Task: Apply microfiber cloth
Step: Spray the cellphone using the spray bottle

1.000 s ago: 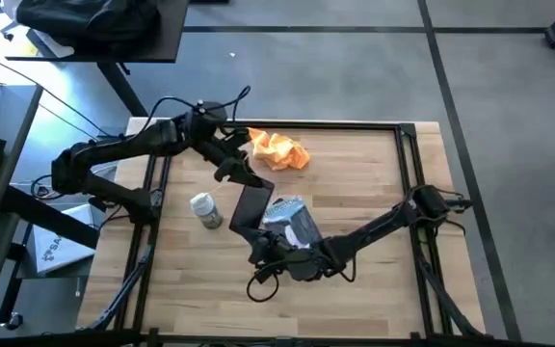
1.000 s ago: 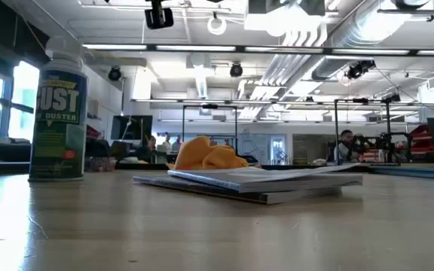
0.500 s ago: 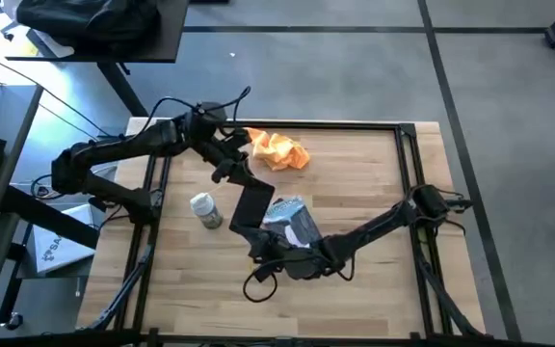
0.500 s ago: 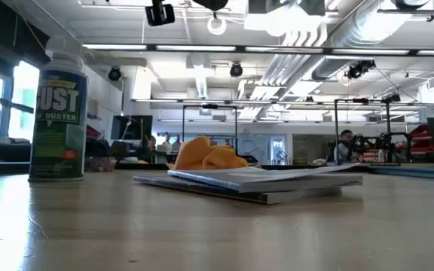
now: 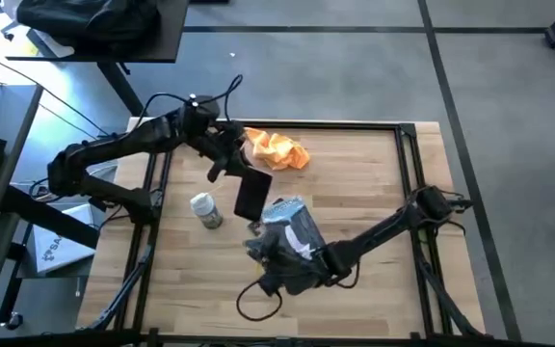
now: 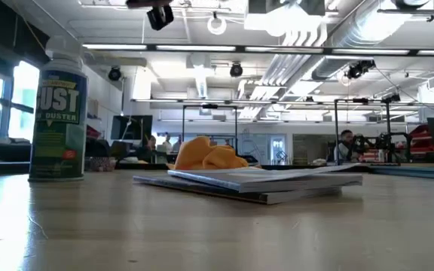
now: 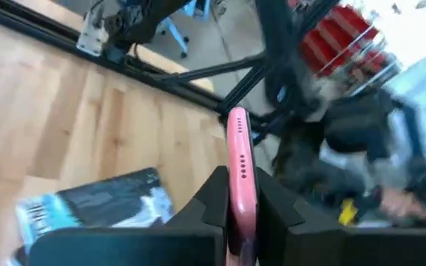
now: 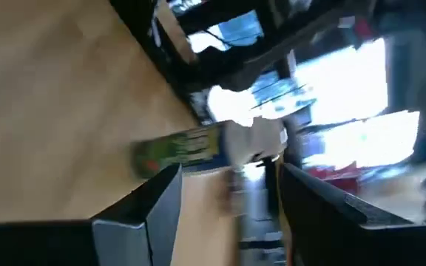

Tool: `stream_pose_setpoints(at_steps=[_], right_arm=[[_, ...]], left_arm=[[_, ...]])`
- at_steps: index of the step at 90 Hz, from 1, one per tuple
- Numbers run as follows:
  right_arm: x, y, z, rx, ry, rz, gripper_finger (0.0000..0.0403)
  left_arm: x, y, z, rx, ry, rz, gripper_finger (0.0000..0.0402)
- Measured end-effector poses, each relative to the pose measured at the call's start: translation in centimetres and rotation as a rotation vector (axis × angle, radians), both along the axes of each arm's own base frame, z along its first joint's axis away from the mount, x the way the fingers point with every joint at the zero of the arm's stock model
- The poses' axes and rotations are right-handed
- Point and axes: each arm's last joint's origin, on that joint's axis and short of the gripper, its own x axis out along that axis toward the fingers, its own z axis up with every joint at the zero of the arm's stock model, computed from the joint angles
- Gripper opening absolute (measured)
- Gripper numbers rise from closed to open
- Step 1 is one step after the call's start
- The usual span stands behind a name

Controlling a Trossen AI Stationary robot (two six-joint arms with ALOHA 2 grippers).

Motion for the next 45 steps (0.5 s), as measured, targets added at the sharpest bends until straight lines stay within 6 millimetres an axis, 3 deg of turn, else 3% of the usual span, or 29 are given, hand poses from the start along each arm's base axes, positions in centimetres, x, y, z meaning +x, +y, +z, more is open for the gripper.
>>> stream_pose_setpoints(at_steps=[16,45], right_arm=[[-2.0,-2.7,5.1,0.301,-0.148,-0.126,0.0192],[-5.1,-5.8,10.0,0.675,-0.337,-0.28,0.0192]], left_arm=[[0.4,-1.4,-0.9,0.13,0.007,0.025,0.0011],[0.0,-3.3,-2.8,0.217,-0.146,-0.054,0.001]])
